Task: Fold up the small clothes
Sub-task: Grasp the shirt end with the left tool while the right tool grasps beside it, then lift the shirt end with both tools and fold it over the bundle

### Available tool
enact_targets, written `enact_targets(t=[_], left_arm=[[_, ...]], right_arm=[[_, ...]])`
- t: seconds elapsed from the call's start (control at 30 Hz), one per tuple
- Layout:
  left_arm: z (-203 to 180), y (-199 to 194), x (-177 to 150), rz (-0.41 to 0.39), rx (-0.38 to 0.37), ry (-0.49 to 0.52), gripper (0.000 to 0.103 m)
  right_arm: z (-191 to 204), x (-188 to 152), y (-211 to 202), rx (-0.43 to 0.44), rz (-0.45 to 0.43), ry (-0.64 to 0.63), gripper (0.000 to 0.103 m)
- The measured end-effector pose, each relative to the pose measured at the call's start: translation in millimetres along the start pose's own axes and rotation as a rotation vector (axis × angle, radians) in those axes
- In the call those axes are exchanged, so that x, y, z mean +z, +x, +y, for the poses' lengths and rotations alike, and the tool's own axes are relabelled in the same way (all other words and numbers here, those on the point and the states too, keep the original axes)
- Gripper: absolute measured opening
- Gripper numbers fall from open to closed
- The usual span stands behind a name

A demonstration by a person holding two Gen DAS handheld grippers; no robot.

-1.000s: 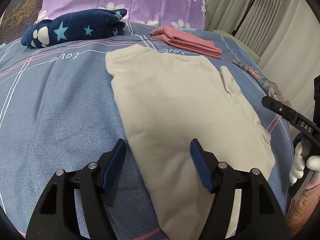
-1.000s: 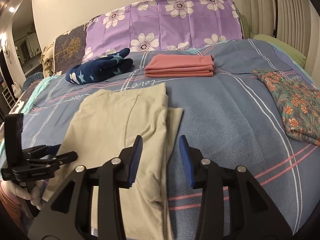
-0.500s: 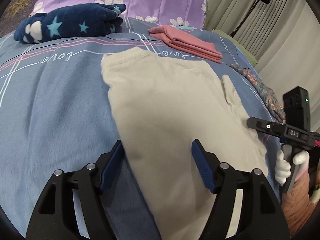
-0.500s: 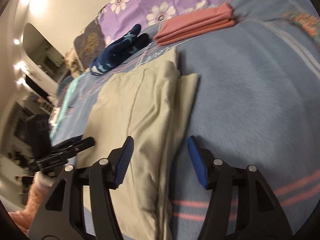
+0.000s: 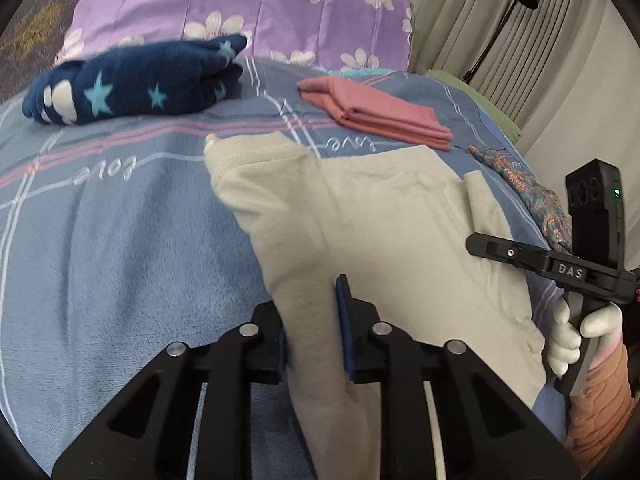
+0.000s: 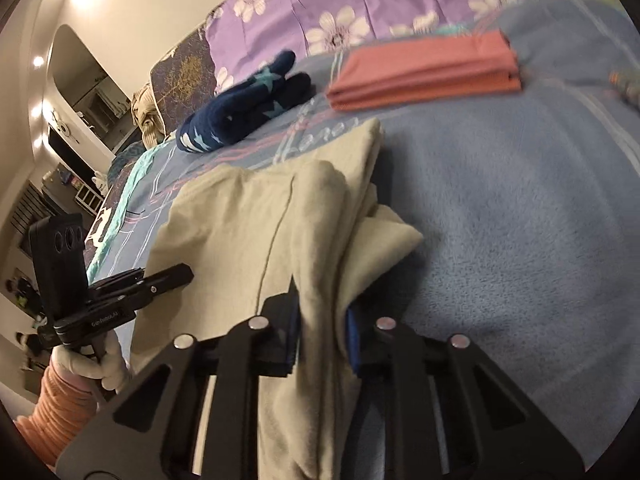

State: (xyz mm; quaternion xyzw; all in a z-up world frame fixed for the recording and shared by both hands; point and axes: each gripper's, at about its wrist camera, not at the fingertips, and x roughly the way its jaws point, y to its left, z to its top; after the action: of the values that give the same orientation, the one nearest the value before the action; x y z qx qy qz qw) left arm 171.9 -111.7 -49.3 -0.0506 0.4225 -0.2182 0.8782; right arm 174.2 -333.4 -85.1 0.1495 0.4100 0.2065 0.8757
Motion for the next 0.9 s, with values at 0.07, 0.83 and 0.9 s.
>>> enact_targets(t=[0.07, 0.83, 0.9], left_arm=[[-7, -8, 3, -0.022, 0.01, 0.027, 0.019], [-146, -105, 28, -0.263, -0.117, 0.282, 0.016], [-161, -107, 29, -0.268, -0.129, 0.303, 0.016]], right_arm=[[12, 0, -14, -0.004, -0.036, -0.027, 0.017], [58, -27, -199, -0.113, -0.422, -0.145, 0.016], [52, -29, -213, -0.126, -0.443, -0.134, 0.016]])
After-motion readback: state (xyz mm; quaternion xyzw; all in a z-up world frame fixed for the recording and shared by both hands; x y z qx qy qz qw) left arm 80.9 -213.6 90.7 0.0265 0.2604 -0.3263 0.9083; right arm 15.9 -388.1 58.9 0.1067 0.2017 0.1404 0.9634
